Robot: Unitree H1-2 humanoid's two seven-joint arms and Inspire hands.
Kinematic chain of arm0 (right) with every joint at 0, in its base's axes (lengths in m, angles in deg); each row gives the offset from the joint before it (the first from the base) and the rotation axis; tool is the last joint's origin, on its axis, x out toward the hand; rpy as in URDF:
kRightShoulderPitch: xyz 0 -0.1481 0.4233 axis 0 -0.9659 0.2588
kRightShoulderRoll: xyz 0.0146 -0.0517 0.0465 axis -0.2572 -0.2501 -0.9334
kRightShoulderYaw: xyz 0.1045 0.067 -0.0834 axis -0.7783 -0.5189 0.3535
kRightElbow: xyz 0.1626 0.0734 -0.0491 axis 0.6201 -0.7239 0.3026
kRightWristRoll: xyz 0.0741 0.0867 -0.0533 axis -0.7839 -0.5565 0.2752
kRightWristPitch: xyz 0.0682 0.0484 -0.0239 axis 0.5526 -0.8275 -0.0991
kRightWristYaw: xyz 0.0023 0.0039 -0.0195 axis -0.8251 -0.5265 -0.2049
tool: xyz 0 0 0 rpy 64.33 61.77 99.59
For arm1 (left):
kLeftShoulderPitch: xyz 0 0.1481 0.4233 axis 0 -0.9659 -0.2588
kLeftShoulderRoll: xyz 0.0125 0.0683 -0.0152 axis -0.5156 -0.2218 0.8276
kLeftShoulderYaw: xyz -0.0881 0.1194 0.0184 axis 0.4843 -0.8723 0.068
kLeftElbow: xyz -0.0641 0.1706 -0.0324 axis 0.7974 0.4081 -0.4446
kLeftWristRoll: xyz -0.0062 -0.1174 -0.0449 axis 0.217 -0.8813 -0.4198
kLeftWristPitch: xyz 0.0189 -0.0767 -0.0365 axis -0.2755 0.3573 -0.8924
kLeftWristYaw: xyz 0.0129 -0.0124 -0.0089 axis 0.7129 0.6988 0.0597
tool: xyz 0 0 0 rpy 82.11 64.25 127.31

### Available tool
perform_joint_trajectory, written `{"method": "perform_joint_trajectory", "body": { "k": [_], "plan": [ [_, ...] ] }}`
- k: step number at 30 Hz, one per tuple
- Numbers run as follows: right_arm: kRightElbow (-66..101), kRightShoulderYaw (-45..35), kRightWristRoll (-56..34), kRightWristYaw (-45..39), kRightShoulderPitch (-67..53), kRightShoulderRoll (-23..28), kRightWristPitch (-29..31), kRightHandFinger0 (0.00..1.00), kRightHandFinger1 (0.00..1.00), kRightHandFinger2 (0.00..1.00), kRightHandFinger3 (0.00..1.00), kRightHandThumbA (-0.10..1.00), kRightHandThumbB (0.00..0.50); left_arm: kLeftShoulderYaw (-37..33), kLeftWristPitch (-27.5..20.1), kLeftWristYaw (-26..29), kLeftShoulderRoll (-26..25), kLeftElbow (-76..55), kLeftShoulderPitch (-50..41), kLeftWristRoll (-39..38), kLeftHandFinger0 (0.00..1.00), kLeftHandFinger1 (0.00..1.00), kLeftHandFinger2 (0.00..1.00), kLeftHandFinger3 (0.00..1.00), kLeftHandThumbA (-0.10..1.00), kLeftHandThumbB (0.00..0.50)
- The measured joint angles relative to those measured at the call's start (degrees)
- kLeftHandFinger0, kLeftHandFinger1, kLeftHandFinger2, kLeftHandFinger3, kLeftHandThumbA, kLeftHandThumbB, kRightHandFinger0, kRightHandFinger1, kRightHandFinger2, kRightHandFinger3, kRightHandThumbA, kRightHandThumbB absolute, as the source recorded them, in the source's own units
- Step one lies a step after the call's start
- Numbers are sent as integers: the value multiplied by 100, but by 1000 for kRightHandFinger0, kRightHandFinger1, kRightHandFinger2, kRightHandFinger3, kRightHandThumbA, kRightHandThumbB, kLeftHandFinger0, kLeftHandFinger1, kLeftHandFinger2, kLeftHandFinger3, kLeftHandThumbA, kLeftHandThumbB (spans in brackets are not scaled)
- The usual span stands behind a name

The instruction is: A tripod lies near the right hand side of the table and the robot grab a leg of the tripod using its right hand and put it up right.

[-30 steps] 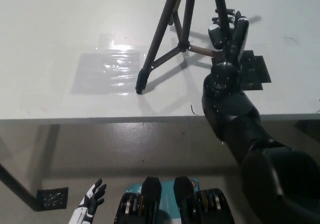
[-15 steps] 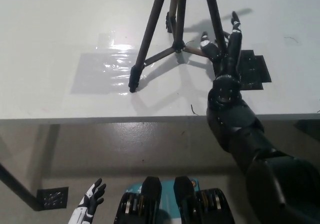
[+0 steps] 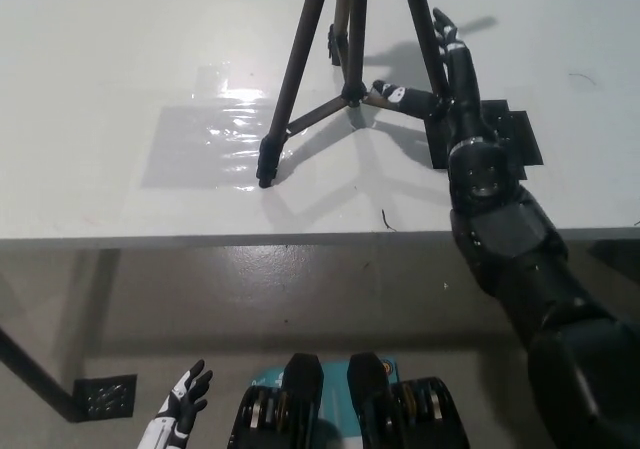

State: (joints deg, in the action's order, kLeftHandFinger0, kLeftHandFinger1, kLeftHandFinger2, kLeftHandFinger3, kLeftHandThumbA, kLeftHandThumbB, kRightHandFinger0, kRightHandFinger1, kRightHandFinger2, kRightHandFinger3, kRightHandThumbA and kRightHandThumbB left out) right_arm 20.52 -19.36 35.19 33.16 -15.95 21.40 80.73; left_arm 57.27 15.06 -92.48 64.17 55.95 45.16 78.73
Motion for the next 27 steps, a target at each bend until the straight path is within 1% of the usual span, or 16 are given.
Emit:
{"method": "perform_joint_trajectory", "body": {
  "k": [2,3,4,5,7,9,14,16,17,19,21,22,23,24,26,27],
  "plan": [
    [428,13,-27,-84,-203,-7,-32,1000,1000,1000,1000,1000,500,1,2,0,0,1,2,2,1000,1000,1000,1000,1000,500],
    [642,18,-36,-115,-309,-9,-58,1000,1000,1000,1000,977,500,1,2,0,-1,3,2,2,1000,1000,1000,1000,1000,500],
    [904,24,-49,-147,-434,-13,-82,1000,1000,1000,1000,919,500,2,3,0,-1,5,2,3,1000,1000,1000,1000,1000,500],
    [1142,29,-71,-174,-573,-17,-98,1000,1000,1000,1000,891,500,2,4,-1,-2,9,3,3,1000,1000,1000,1000,1000,500],
    [1542,45,-125,-216,-831,-23,-127,1000,1000,1000,1000,911,500,2,5,0,-2,17,4,3,1000,1000,1000,1000,1000,500],
    [1935,67,-154,-257,-1106,-23,-169,1000,1000,1000,1000,982,500,2,7,-1,-2,27,4,3,1000,1000,1000,1000,1000,500],
    [2795,108,-153,-307,-1776,-20,-266,1000,1000,1000,1000,974,500,2,10,-1,-2,75,6,2,1000,1000,1000,1000,1000,500],
    [3313,133,-149,-315,-2227,-14,-323,1000,1000,1000,1000,971,500,2,14,-1,-2,111,7,2,1000,1000,1000,1000,1000,500],
    [3411,138,-148,-316,-2321,-13,-331,1000,1000,1000,1000,946,500,2,15,-1,-2,120,7,2,1000,1000,1000,1000,1000,500],
    [3732,159,-146,-319,-2629,-3,-349,1000,1000,1000,1000,839,500,2,21,-2,-3,147,7,2,1000,1000,1000,1000,1000,500],
    [4023,185,-144,-320,-2904,0,-353,1000,1000,1000,1000,844,500,2,24,-2,-2,159,6,2,1000,1000,1000,1000,1000,500],
    [4345,236,-144,-322,-3242,1,-356,1000,1000,1000,1000,716,500,2,28,-2,-3,171,7,2,1000,1000,1000,1000,1000,500],
    [4588,282,-141,-327,-3495,4,-357,1000,1000,1000,1000,707,500,1,30,-2,-3,178,12,2,1000,1000,1000,1000,1000,500],
    [4776,325,-141,-336,-3689,8,-357,1000,1000,1000,1000,730,500,1,32,-2,-3,181,15,2,1000,1000,1000,1000,1000,500],
    [5175,453,-135,-359,-4180,18,-357,1000,1000,1000,1000,833,500,1,38,-2,-3,191,25,1,1000,1000,1000,1000,1000,500],
    [5403,523,-132,-374,-4428,29,-357,1000,1000,1000,1000,911,500,1,39,-3,-4,195,33,1,1000,1000,1000,1000,1000,500]
  ]
}}
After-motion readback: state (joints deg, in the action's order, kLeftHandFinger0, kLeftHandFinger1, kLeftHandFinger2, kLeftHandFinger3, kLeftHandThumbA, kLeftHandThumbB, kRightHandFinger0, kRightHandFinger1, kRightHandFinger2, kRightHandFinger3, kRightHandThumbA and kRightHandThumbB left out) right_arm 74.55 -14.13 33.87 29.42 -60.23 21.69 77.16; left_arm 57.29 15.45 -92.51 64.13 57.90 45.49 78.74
